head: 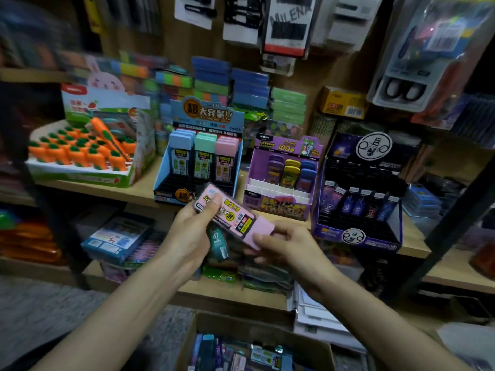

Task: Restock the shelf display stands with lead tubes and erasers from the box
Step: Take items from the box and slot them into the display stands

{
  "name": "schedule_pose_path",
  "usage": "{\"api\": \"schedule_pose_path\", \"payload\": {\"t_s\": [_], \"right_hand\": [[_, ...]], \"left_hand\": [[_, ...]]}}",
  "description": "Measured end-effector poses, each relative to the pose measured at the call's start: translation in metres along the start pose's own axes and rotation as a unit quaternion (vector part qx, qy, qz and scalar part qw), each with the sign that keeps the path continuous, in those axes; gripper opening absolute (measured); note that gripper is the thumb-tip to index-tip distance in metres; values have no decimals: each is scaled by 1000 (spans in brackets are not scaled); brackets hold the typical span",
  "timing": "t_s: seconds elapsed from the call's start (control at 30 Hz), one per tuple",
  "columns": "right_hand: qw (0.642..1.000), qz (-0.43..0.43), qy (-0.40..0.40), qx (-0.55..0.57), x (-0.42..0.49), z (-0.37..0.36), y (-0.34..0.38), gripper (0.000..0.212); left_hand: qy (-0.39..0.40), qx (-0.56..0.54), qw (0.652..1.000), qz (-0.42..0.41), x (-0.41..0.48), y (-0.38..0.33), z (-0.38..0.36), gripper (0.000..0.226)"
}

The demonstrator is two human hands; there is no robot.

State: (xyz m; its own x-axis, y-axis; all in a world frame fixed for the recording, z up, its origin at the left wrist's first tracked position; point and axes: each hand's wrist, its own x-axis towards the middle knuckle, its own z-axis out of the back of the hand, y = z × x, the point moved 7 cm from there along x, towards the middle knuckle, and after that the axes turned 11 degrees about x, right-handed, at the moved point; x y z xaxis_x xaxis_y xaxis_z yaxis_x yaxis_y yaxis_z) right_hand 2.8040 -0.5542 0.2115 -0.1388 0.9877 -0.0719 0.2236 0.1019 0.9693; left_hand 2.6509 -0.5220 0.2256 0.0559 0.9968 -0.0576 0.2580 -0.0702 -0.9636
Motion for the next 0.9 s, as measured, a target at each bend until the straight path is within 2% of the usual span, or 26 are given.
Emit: {"api": "schedule_pose_path", "payload": {"t_s": [0.07, 0.13, 0.27, 0.33, 0.4, 0.53, 0.67, 0.73, 0.9], "right_hand": [[997, 24, -16, 70, 9, -1, 14, 10], [994, 61, -40, 83, 23, -2, 36, 11], [979, 182, -73, -59, 59, -9, 96, 14], [950, 247, -88, -166, 78, -17, 125, 12], [907, 294, -92, -286, 97, -28, 143, 16], [834, 306, -63, -455, 131, -49, 141, 20], [769, 316, -16, -556, 146, -63, 125, 21], [757, 314, -1, -573, 150, -65, 119, 24], [771, 287, 38, -567, 158, -67, 117, 26]], "left_hand": [[12, 23, 1000, 10, -1, -2, 10, 17], [20, 41, 999, 25, 0, -2, 21, 21], [-24, 23, 999, 26, 7, -11, 47, 21], [-51, 23, 998, 19, 12, -15, 60, 23], [-60, 45, 997, 16, 15, -16, 68, 23], [-54, 82, 995, 4, 17, -15, 73, 21], [-46, 98, 994, -4, 20, -13, 77, 21], [-48, 100, 994, -4, 22, -13, 78, 20], [-55, 110, 992, -11, 24, -12, 81, 21]]}}
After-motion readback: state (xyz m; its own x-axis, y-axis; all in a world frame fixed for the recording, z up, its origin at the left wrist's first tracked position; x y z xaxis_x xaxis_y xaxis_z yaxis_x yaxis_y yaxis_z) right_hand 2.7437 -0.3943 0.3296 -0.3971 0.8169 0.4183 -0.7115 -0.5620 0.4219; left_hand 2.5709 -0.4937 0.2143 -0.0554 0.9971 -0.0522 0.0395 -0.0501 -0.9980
